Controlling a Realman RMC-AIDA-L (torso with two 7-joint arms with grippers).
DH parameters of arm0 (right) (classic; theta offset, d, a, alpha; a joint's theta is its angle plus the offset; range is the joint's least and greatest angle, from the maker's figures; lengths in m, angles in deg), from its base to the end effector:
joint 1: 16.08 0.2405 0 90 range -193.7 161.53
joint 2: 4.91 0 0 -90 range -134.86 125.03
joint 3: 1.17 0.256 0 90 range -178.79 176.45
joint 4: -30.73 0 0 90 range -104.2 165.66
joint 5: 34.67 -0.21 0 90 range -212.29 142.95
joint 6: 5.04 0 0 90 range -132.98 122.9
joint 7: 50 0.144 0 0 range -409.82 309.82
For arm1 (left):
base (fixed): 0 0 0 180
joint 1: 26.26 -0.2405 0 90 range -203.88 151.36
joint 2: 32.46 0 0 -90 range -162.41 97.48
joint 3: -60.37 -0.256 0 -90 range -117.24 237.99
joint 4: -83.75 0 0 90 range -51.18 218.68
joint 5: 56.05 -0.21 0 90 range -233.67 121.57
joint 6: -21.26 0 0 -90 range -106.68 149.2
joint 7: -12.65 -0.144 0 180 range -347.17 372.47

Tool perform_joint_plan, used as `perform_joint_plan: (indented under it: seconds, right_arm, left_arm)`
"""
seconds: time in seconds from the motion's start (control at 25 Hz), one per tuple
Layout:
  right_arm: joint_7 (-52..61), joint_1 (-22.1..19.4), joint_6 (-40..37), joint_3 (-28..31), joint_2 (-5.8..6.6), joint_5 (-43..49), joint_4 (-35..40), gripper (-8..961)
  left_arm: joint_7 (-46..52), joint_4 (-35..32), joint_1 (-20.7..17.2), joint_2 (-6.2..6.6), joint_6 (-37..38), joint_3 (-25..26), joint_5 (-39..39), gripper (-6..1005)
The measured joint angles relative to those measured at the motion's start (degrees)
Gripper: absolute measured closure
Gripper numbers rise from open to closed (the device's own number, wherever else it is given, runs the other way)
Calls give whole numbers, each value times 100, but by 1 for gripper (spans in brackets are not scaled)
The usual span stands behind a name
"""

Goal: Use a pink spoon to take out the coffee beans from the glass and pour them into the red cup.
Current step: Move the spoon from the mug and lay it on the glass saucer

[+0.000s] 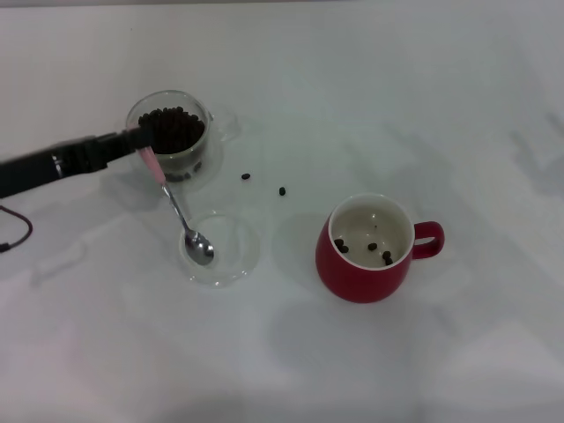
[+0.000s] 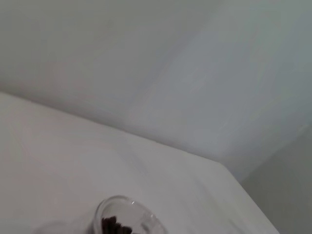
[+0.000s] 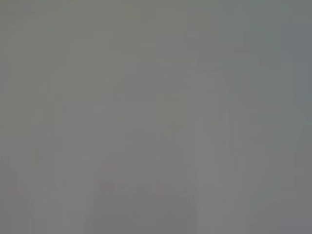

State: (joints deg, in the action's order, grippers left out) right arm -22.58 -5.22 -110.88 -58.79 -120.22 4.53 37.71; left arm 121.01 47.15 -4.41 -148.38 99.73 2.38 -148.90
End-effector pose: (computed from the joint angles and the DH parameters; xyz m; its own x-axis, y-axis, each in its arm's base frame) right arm 0.3346 0.2214 0.0590 0.5315 0.3811 -0.7565 -0.6430 -0.3999 -0.6532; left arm -0.2872 0.3206 0.0007 0.3533 0.7150 0.6033 0.8551 -0.5084 0.1019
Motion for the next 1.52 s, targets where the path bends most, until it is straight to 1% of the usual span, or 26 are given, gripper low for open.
perform_joint_plan:
  seconds: [0.2, 0.32, 0.52, 0.8, 1.32, 1.52]
  right_arm:
    - [0, -5, -76, -8, 0, 0, -72, 296]
    - [0, -6, -83, -10, 0, 0, -88, 296]
    - [1, 5, -64, -21, 0, 0, -98, 295]
    - [0, 29, -28, -8, 0, 0, -101, 295]
    - [0, 30, -11, 0, 0, 0, -101, 295]
    - [0, 30, -5, -15, 0, 0, -101, 298]
  left_arm:
    - [-141, 246, 35, -67, -147, 80, -22, 868]
    - [-251, 280, 29, -154, -288, 82, -8, 868]
    - [-412, 403, 65, -233, -426, 86, 14, 867]
    - [-700, 886, 350, -246, -466, 86, 13, 868]
    - [-741, 1061, 386, -256, -550, 70, -20, 867]
    - [-741, 1168, 367, -255, -657, 71, -28, 760]
